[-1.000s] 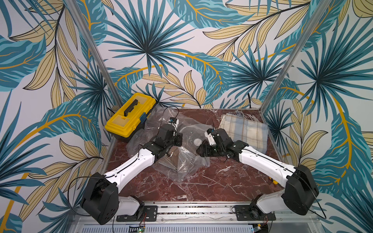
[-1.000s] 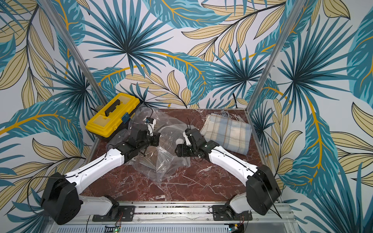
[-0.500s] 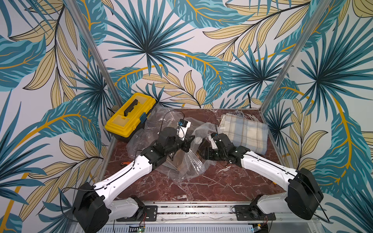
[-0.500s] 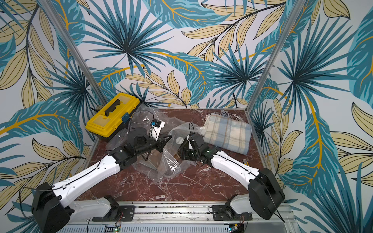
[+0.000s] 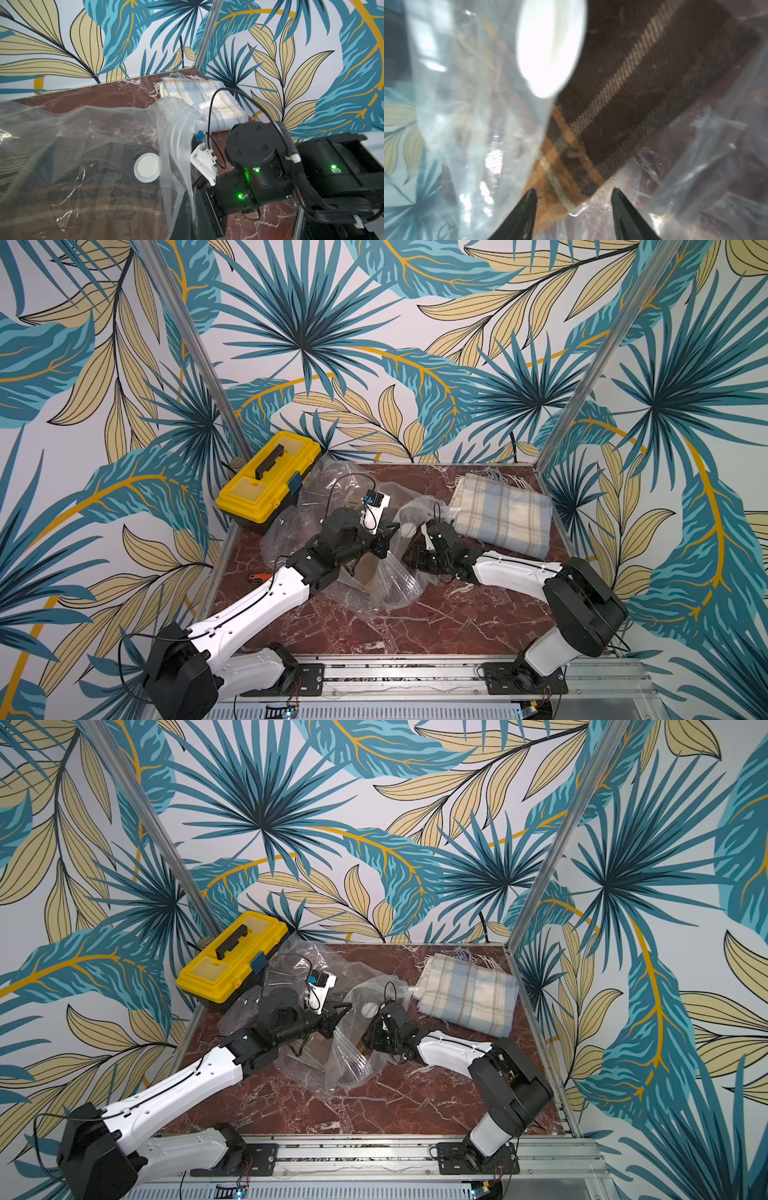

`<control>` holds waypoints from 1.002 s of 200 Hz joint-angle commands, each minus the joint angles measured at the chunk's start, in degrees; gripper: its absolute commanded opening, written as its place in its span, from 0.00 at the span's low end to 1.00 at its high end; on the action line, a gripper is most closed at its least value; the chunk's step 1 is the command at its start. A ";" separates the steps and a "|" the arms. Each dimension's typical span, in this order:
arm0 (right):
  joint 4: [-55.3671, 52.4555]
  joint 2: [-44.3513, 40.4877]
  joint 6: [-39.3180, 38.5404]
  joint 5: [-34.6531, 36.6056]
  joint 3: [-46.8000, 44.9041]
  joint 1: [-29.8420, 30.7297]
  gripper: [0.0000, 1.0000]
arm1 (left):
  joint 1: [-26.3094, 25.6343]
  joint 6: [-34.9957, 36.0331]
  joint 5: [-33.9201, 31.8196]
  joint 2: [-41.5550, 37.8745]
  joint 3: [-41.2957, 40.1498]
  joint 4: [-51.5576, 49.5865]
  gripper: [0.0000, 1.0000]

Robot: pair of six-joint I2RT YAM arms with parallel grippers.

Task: Take the blanket out of the vacuum bag
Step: Adjust the vacuum bag at the center of the board, then take out the blanket from the vacuum bag.

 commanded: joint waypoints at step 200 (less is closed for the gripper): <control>1.63 8.37 -2.40 2.18 4.17 -1.52 0.14 | -1.33 -0.98 -2.54 -1.72 -2.34 1.31 0.00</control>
